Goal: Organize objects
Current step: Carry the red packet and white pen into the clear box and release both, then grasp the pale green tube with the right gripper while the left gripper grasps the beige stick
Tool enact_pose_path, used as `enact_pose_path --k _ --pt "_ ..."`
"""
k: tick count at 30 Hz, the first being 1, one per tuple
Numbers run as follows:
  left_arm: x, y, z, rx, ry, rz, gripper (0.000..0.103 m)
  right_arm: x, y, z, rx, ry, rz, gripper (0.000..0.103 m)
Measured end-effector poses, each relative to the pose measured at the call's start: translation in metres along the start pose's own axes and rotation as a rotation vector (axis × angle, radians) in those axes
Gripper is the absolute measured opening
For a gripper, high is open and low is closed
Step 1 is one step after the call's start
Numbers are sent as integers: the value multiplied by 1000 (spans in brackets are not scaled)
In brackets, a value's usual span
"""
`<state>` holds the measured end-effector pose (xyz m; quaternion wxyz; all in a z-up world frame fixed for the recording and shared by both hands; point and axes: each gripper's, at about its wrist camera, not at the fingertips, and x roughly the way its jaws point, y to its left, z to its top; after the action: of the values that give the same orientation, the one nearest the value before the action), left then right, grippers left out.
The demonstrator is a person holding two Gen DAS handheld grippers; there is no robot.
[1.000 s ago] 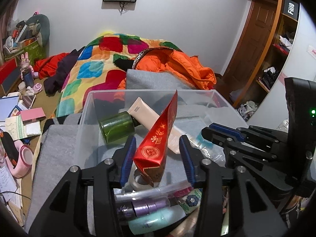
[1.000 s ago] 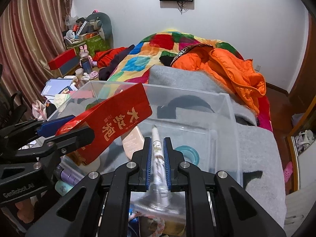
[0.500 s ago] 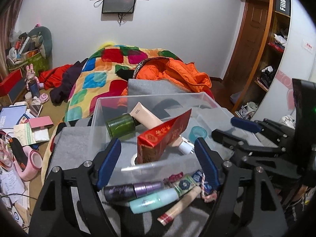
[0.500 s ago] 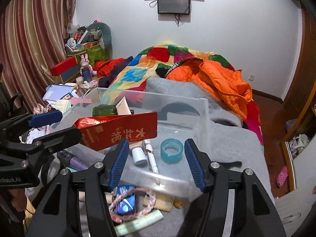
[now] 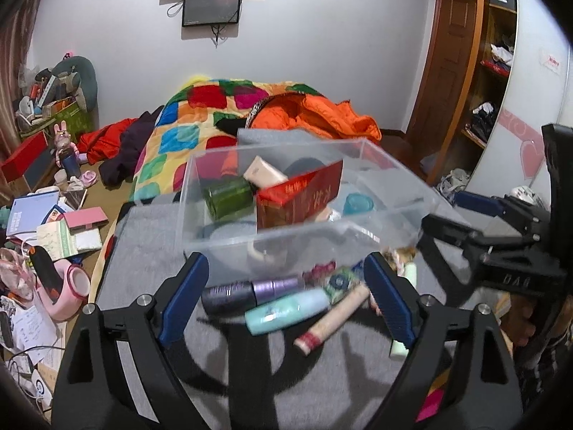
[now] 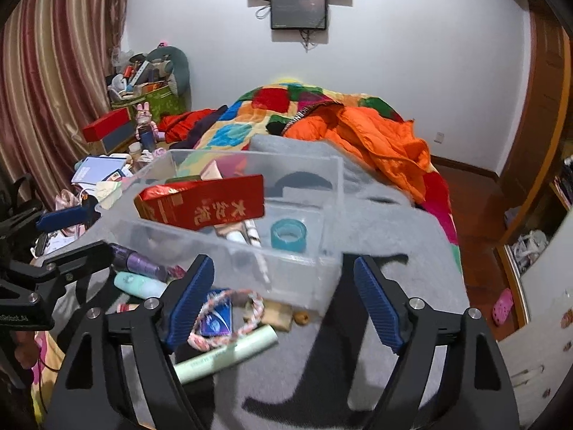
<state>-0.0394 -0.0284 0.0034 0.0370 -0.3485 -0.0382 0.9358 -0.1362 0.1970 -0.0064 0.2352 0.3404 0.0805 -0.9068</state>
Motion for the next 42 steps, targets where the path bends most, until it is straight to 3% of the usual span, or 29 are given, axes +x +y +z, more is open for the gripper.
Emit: enact_pose_path --k 10,16,19,21,22,24,26,28,33,42 --pt "22 4 -45 -22 120 -3 89 9 -15 -34 100 109 40 78" --pt "27 -4 -51 -33 118 -58 87 13 4 -44 108 152 97 78" --pt "34 -12 -50 -20 122 -82 72 19 18 -49 83 171 112 79" --pt "34 -18 -49 16 104 -60 60 24 26 -55 67 182 98 79" --pt "34 -21 -49 32 100 -58 59 27 26 -58 65 190 84 79" --pt "34 -24 -49 34 105 -106 45 29 22 -63 83 188 89 79" --pt "37 -30 -52 41 135 -147 37 26 20 -64 73 181 71 77" --pt "38 -37 -57 69 138 -132 35 24 17 -65 64 175 55 76" --pt "26 -46 -62 88 144 -194 35 13 4 -71 78 170 59 60" --pt "48 -51 -46 96 164 -152 35 10 -4 -75 81 176 23 40"
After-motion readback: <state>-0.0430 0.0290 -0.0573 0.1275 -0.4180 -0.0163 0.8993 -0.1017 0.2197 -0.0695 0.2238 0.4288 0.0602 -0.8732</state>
